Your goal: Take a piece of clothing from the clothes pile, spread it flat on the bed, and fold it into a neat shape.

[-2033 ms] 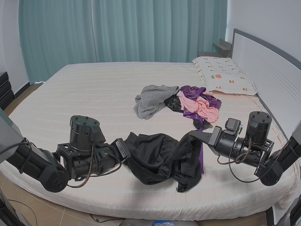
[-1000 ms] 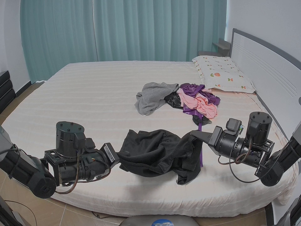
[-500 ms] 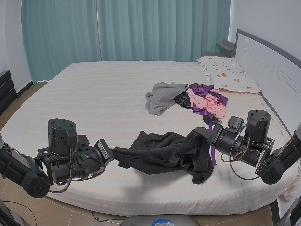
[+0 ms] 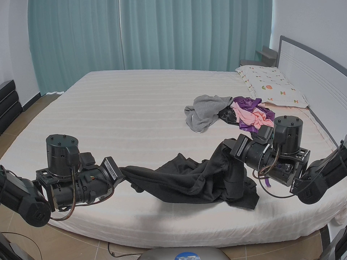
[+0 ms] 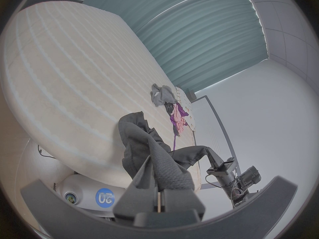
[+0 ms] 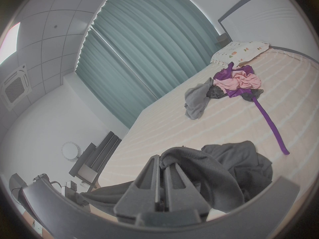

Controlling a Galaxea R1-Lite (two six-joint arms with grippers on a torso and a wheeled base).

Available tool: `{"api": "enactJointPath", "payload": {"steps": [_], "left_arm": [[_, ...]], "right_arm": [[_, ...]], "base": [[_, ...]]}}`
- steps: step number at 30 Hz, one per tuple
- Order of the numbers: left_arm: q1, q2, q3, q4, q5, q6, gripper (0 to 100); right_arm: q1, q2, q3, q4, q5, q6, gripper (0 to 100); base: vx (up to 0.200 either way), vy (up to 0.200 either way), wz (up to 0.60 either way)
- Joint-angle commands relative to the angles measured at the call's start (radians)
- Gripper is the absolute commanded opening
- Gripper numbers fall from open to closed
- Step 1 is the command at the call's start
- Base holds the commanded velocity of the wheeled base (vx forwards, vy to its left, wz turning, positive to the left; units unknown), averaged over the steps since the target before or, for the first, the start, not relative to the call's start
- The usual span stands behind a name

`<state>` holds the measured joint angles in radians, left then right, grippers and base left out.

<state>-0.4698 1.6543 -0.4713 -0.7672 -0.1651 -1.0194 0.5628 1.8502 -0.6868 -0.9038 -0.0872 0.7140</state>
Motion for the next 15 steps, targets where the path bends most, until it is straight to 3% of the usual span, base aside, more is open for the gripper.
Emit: {"api": "enactJointPath", "payload": {"steps": [1, 15], "left_arm": [[0.01, -0.001, 0.002, -0.001, -0.001, -0.001, 0], [0.016, -0.005, 0.006, -0.003, -0.001, -0.001, 0]], "right_arm": [[0.009, -0.025, 0.013, -0.001, -0.022, 0.005, 0], [-0.018, -0.019, 0.018, -0.01, -0.008, 0.038, 0]], "base": [[0.0, 0.2, 0.0], [0.0, 0.2, 0.0]]}}
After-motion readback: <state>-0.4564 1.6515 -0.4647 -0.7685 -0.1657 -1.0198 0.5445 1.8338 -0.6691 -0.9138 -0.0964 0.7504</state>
